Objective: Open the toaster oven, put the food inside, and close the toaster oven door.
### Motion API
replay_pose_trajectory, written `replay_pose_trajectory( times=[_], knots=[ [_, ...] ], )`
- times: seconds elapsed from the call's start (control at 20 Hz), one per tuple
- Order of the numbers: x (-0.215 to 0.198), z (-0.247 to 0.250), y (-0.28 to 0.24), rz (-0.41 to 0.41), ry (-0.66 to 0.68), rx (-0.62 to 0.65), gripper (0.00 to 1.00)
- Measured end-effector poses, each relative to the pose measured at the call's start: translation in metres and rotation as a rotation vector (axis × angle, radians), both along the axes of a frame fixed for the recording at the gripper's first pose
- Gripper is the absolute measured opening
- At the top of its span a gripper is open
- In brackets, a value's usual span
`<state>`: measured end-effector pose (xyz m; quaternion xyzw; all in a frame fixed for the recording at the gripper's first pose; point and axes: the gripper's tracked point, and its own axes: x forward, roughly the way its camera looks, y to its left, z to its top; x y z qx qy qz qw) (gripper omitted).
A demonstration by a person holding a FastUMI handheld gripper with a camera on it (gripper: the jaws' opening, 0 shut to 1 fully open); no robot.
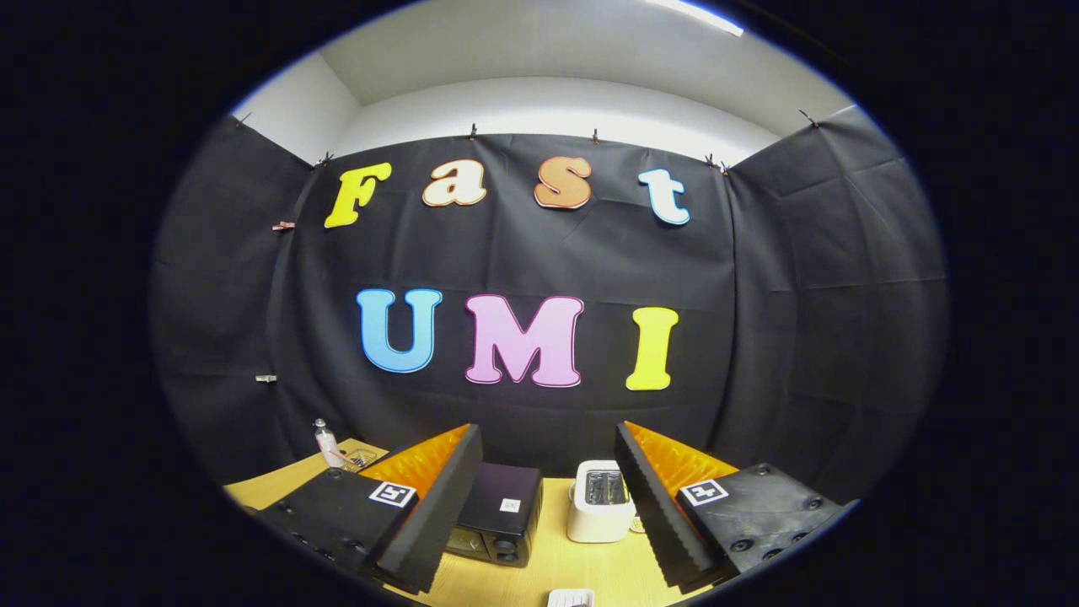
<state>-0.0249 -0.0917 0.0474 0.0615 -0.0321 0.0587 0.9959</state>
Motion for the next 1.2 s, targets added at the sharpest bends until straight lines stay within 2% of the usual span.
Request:
replay_pose_trajectory(
  times=[0.2, 1.2],
  knots=[
    [0.002, -0.005, -0.009, 0.0, 0.003, -0.003, 0.97],
    [0.021, -0.05, -0.055, 0.102, -0.006, 0.004, 0.97]
  ],
)
